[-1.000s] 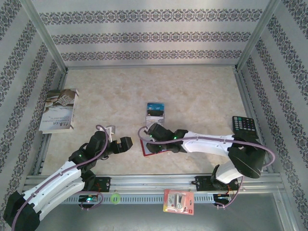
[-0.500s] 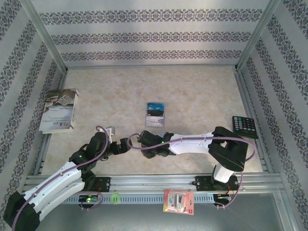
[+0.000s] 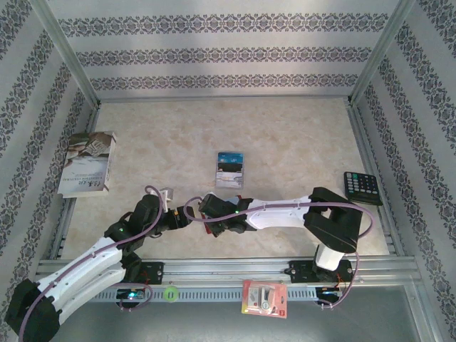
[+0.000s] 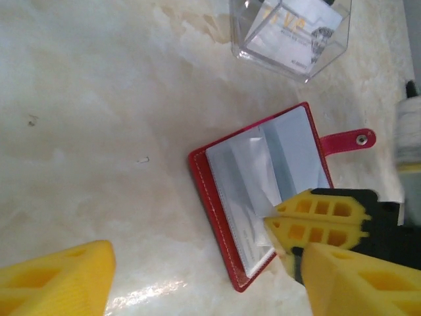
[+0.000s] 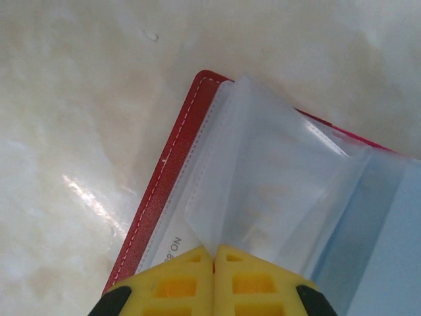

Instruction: Take the credit cards out of the card holder

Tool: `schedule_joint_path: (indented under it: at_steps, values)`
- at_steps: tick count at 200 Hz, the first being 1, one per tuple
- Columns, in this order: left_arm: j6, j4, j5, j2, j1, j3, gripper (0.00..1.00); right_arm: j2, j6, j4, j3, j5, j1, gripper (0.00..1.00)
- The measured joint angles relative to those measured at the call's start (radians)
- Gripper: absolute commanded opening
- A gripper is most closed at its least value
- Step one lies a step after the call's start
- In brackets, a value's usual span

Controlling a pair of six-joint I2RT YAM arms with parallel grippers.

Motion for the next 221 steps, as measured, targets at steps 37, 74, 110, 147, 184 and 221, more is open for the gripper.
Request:
schedule_joint_path:
  at_steps: [37,74,110,147,184,221]
  values:
    - [-0.023,0.128,0.010,0.150,-0.061,-0.007,0.36,-0.128,0.109,0.108,-0.115,-0.023,-0.024,0.00]
    - [-0.041,0.265,0.000,0.312,-0.155,0.005,0.17,-0.183,0.229,0.181,-0.183,-0.021,-0.033,0.00]
    - [-0.047,0.362,-0.016,0.435,-0.213,0.031,0.14,-0.191,0.296,0.205,-0.222,-0.018,-0.033,0.00]
    - [-0.048,0.415,-0.030,0.507,-0.241,0.048,0.08,-0.189,0.331,0.230,-0.222,-0.021,-0.032,0.00]
    - [-0.054,0.440,-0.041,0.554,-0.245,0.064,0.00,-0.175,0.353,0.256,-0.222,-0.040,-0.033,0.00]
    - [-0.058,0.438,-0.063,0.576,-0.245,0.064,0.00,-0.171,0.378,0.264,-0.222,-0.058,-0.034,0.00]
